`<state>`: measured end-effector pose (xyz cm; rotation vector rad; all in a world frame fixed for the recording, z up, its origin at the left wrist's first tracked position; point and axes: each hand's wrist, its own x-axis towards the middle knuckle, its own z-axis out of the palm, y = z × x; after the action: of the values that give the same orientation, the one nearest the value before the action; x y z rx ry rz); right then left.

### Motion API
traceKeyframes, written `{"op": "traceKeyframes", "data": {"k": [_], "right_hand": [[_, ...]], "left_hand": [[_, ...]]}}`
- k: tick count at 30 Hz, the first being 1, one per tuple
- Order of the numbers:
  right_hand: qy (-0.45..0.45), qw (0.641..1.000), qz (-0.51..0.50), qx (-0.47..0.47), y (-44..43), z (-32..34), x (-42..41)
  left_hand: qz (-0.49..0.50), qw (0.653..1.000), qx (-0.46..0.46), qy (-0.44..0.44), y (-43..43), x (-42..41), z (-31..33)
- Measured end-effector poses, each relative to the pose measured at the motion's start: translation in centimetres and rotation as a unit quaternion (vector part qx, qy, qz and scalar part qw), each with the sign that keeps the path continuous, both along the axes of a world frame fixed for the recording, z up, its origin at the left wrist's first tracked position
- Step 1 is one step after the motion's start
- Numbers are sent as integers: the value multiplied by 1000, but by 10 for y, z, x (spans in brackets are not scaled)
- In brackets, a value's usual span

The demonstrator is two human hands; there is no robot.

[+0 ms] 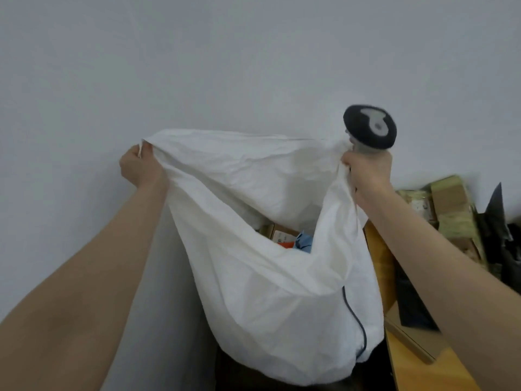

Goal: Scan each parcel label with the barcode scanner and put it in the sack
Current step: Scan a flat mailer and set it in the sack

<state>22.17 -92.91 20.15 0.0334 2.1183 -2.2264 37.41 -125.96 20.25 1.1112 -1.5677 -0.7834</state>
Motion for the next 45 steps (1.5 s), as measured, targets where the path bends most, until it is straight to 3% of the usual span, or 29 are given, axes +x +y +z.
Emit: {"op": "traceKeyframes", "data": {"k": [2, 6, 9, 13, 18, 20, 23, 25, 26, 27, 28, 30, 33, 34, 36, 38, 41, 43, 44, 45], "right_hand": [[23, 999, 3, 33, -1, -1, -4], [-23, 960, -18, 280, 23, -65, 0], [-75, 936, -31, 344, 45, -104, 10], [-101, 912, -30, 397, 68, -120, 11], [-134, 905, -19, 402, 93, -111, 7], [-108, 908, 8, 404, 93, -99, -1], [-32, 917, 51, 393, 85, -56, -11], [6, 938, 96, 333, 74, -18, -10], [10, 949, 130, 289, 65, 0, -4], [-3, 954, 170, 247, 54, 12, 2], [-27, 952, 212, 217, 41, 19, 10], [-82, 927, 292, 221, 14, 9, 24], [-167, 855, 364, 329, 2, -48, 37], [-203, 833, 365, 364, 9, -66, 41], [-262, 820, 325, 391, 27, -94, 40], [-274, 830, 292, 389, 38, -107, 29], [-239, 845, 302, 370, 22, -101, 16], [-207, 846, 328, 365, -2, -96, 9], [-198, 846, 337, 363, -12, -95, 8], [-186, 842, 345, 371, -19, -101, 5]], "left_hand": [[4, 999, -19, -39, 6, 5, -6], [-12, 963, 14, -271, 25, 27, -58], [-34, 909, 56, -413, 31, 44, -84], [-43, 868, 104, -483, 30, 54, -102], [-17, 835, 58, -546, 23, 63, -104], [-30, 819, -32, -572, 30, 49, -94], [-51, 747, -237, -619, 55, 15, -73], [-131, 721, -289, -616, 83, -10, -57], [-193, 725, -287, -596, 97, -20, -54], [-263, 735, -254, -571, 113, -30, -53], [-341, 722, -212, -564, 127, -37, -57], [-465, 635, -116, -605, 147, -41, -78], [-475, 443, -50, -759, 154, -16, -109], [-452, 410, -23, -792, 153, -3, -115], [-401, 395, 22, -826, 141, 15, -126], [-393, 416, 38, -819, 125, 15, -128], [-422, 572, 127, -692, 115, -10, -123], [-418, 634, 220, -612, 110, -34, -126], [-373, 697, 231, -567, 103, -42, -137], [-354, 723, 240, -542, 91, -41, -143]]}}
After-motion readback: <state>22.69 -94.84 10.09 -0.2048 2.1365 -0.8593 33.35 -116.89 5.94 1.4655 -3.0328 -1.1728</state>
